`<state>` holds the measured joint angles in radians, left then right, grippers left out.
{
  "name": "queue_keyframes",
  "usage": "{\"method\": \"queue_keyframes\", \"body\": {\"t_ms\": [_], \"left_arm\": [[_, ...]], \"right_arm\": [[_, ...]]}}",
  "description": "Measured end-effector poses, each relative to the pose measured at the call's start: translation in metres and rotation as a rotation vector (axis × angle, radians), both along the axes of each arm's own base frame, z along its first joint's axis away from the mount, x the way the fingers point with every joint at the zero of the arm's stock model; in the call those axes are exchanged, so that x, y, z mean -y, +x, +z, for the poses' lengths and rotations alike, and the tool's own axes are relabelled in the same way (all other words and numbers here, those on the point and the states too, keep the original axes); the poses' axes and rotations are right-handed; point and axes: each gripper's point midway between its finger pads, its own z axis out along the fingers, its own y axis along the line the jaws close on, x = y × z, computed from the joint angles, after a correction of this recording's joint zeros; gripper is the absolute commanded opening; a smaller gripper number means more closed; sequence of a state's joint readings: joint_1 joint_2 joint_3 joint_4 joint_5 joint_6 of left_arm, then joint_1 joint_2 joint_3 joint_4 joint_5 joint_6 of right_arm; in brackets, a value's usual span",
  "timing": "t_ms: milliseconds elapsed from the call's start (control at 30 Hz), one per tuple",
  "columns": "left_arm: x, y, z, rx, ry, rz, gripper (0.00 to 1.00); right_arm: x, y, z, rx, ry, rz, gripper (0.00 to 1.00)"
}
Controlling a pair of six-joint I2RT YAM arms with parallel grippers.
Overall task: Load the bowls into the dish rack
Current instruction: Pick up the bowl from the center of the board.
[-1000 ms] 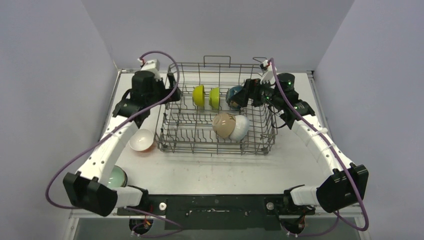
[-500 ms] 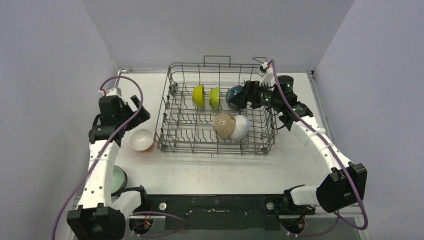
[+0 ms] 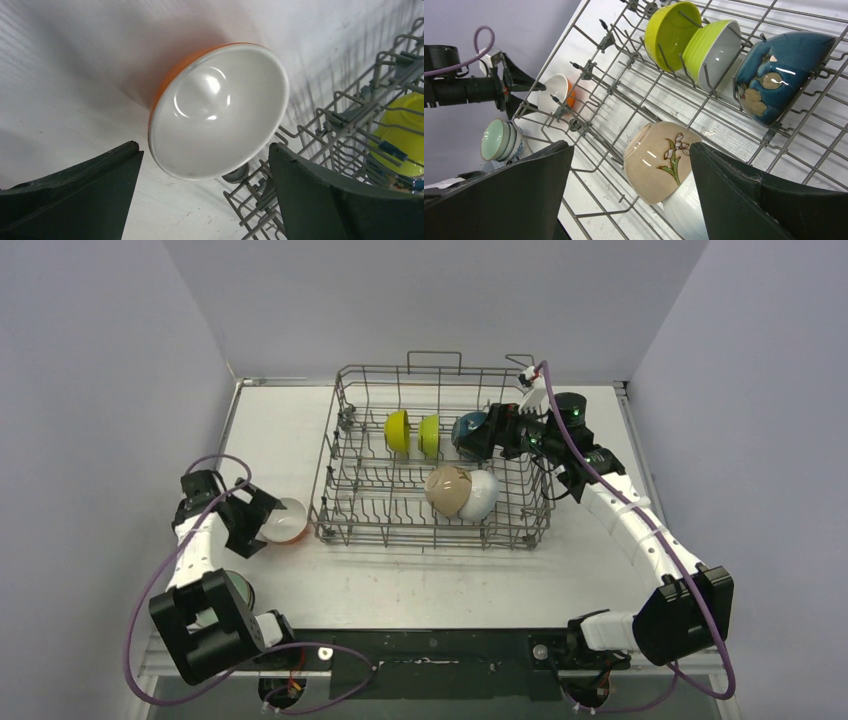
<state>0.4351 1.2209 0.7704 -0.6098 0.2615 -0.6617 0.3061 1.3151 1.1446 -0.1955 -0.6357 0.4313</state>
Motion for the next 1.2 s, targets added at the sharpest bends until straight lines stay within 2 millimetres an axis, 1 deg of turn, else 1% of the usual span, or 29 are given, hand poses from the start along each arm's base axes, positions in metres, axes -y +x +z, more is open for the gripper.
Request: {"method": "queue_keyframes", "body": {"t_ms": [67,167,367,467,500,600,667,800,833,933,1033,1133,1167,1200], "left_arm": [[0.000,-0.004,-0.014,-0.044,-0.036,0.030,1.00],[-0.001,-0.007,-0.026,-0.081,-0.061,0.062,0.91],[-0.003,-0.005,-0.036,-0.076,-0.064,0.100,0.72],[-0.002,-0.005,-0.043,-0.079,-0.075,0.114,0.55],[-0.002,-0.005,-0.046,-0.084,-0.081,0.119,0.54],[0.000,-0.005,-0.052,-0.091,-0.092,0.126,0.37],[0.000,-0.005,-0.053,-0.090,-0.097,0.131,0.32],[0.001,-0.002,-0.051,-0.077,-0.108,0.136,0.05],[0.002,-0.001,-0.050,-0.074,-0.113,0.137,0.00],[0.003,0.001,-0.048,-0.059,-0.124,0.137,0.00],[0.004,0.004,-0.041,-0.032,-0.132,0.146,0.00],[0.004,0.008,-0.024,0.030,-0.125,0.160,0.00],[0.001,0.015,-0.001,0.106,-0.106,0.171,0.00],[0.001,0.015,0.000,0.111,-0.106,0.171,0.00]], "right_arm": [[0.000,0.000,0.000,0.000,0.000,0.000,0.90],[0.000,0.000,0.000,-0.001,0.000,0.000,0.90],[0.000,0.000,0.000,0.000,0.000,0.000,0.90],[0.000,0.000,0.000,-0.001,0.000,0.000,0.90],[0.000,0.000,0.000,-0.001,0.000,0.000,0.90],[0.000,0.000,-0.001,-0.001,0.000,0.000,0.90],[0.000,0.000,-0.001,-0.001,0.000,0.000,0.90],[0.000,0.000,-0.001,-0.001,0.000,0.000,0.90],[0.000,0.000,-0.001,-0.001,0.000,0.000,0.90],[0.000,0.000,-0.001,-0.001,0.000,0.000,0.90],[0.000,0.001,-0.001,-0.001,0.000,0.000,0.90],[0.000,0.001,-0.001,-0.001,0.000,0.000,0.90],[-0.001,0.002,-0.001,0.002,0.002,0.000,0.90],[-0.001,0.002,-0.001,0.002,0.002,0.000,0.90]]}}
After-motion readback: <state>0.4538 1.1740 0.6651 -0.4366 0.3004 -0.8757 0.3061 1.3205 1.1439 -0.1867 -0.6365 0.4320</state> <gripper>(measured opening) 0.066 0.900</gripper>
